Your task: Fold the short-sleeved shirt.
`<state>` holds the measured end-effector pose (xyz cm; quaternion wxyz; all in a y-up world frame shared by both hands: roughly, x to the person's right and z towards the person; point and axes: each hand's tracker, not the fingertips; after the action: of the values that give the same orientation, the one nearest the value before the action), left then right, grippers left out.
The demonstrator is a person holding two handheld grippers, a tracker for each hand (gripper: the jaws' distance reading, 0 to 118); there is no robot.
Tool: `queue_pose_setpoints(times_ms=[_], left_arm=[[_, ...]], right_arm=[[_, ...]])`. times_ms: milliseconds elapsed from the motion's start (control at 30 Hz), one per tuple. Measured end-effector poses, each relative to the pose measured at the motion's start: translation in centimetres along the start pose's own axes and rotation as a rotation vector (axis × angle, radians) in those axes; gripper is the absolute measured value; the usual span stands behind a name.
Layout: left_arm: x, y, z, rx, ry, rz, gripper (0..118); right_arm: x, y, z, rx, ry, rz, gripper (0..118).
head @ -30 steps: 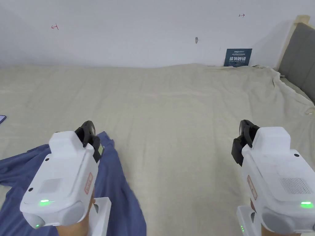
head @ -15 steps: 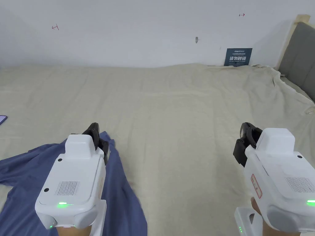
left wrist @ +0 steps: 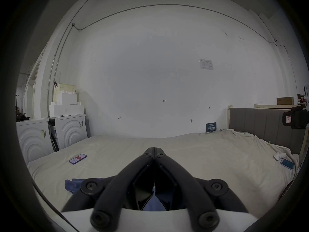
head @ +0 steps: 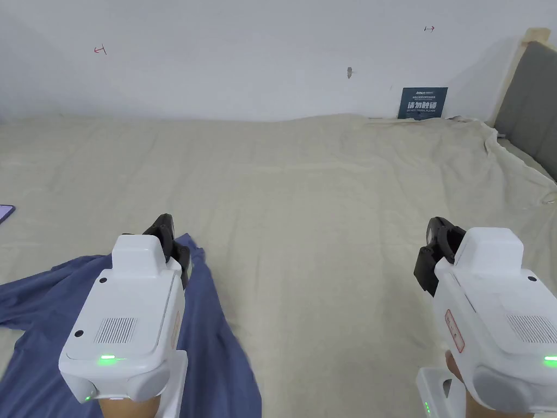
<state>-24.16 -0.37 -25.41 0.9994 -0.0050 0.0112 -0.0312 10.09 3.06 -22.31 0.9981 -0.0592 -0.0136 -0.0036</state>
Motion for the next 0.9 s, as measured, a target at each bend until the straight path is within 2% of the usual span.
queue_pose_setpoints(times_ms=[433, 667, 900], left_arm=[[-1.4, 0.3, 0.1, 0.002, 0.026, 0.011, 0], [-4.7, 0.6, 0.9, 0.009, 0.094, 0.009, 0], [-9.6, 1.0, 3.1, 0.009, 0.206, -0.011, 0]], right_arm=[[-1.1, 0.5, -0.3, 0.01, 0.023, 0.021, 0], [-4.1, 1.2, -1.2, 0.03, 0.084, 0.03, 0], [-8.7, 1.7, -2.5, 0.042, 0.194, 0.021, 0]])
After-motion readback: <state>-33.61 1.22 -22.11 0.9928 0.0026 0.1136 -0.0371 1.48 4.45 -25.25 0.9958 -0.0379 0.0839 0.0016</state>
